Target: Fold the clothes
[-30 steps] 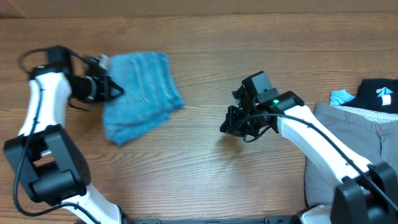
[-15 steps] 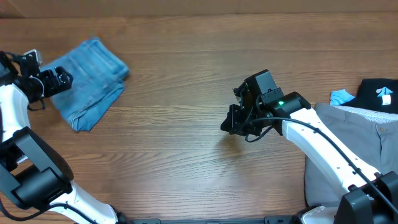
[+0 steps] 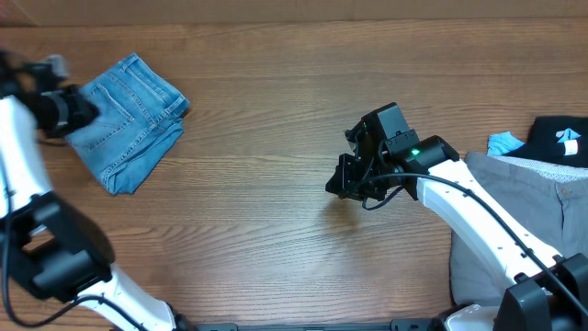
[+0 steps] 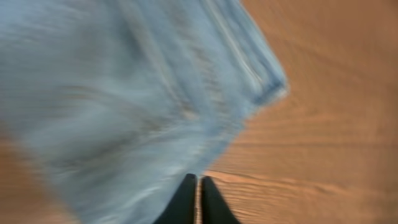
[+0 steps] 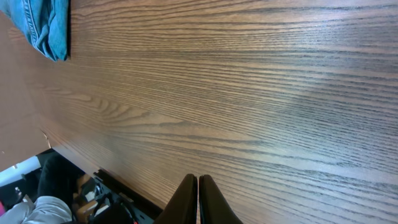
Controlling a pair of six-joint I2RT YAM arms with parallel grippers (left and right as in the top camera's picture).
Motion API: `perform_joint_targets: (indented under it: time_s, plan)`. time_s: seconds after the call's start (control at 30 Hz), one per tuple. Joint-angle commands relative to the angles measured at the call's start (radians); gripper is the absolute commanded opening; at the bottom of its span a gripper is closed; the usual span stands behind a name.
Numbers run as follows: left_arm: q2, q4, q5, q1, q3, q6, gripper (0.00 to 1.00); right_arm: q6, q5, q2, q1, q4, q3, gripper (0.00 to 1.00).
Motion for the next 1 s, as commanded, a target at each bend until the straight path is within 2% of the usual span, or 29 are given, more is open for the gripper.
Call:
perform_joint_targets:
  time_s: [0.0, 0.17, 0.27, 0.4, 0.67, 0.77, 0.97]
  plan:
    - [0.072, 0.008, -0.048, -0.12, -0.097, -0.008, 0.04, 0.0, 0.005, -0.009, -0.002, 0.005, 0.013, 0.06]
    - [0.124, 0.03, -0.222, -0.216, -0.192, -0.095, 0.04, 0.011, 0.005, -0.009, -0.002, 0.005, 0.013, 0.07]
    - [0.138, 0.043, -0.345, -0.224, -0.237, -0.16, 0.04, 0.011, 0.006, -0.009, -0.002, 0.005, 0.013, 0.06]
    - [0.138, 0.08, -0.47, -0.174, -0.274, -0.222, 0.04, 0.011, 0.006, -0.009, -0.002, 0.005, 0.013, 0.06]
    - [0.139, 0.168, -0.663, -0.011, -0.285, -0.261, 0.04, 0.031, 0.032, -0.009, -0.002, 0.009, 0.013, 0.06]
    - [0.139, 0.249, -0.626, 0.042, -0.285, -0.293, 0.07, 0.031, 0.032, -0.009, -0.002, 0.009, 0.013, 0.06]
    - [0.138, 0.37, -0.297, 0.082, -0.264, -0.29, 0.19, 0.031, 0.031, -0.009, -0.002, 0.004, 0.013, 0.06]
